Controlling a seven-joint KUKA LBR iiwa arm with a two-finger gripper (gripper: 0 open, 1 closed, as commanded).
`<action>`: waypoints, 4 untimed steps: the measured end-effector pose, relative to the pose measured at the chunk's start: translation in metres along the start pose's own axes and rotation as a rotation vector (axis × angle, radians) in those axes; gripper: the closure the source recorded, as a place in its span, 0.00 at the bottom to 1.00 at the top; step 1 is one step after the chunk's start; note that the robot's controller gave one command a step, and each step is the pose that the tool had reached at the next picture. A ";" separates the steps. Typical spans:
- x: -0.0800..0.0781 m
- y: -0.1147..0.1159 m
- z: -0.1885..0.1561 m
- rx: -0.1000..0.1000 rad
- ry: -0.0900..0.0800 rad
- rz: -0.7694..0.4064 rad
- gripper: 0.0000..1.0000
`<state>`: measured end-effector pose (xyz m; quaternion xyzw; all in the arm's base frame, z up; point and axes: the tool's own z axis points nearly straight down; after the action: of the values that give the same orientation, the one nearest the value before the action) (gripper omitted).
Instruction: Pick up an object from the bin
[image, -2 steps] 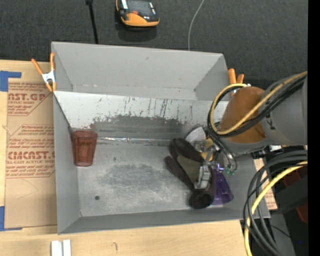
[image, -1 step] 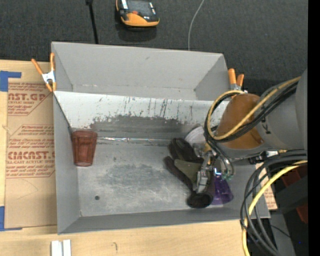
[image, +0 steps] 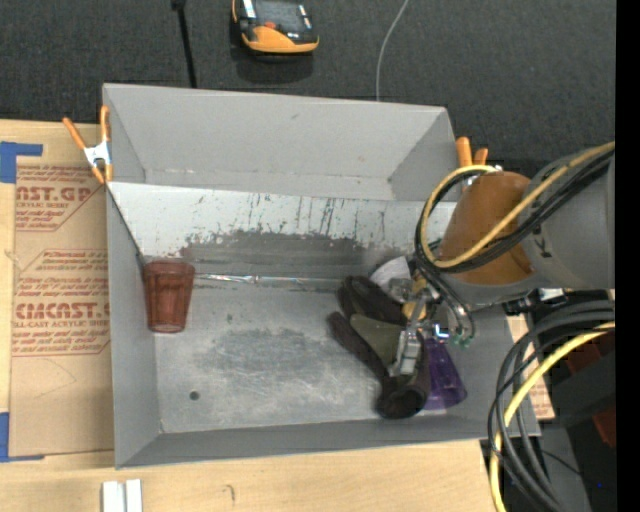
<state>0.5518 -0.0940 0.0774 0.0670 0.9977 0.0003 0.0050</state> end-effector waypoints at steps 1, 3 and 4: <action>0.010 0.015 0.004 0.001 0.005 0.151 0.00; 0.000 0.001 0.000 -0.002 -0.001 -0.001 1.00; 0.000 0.002 0.000 -0.002 -0.001 -0.001 1.00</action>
Offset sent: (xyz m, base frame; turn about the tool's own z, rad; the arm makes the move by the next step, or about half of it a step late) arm 0.0000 0.0000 0.0000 0.0000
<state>0.5522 -0.0924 0.0772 0.0665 0.9978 0.0011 0.0053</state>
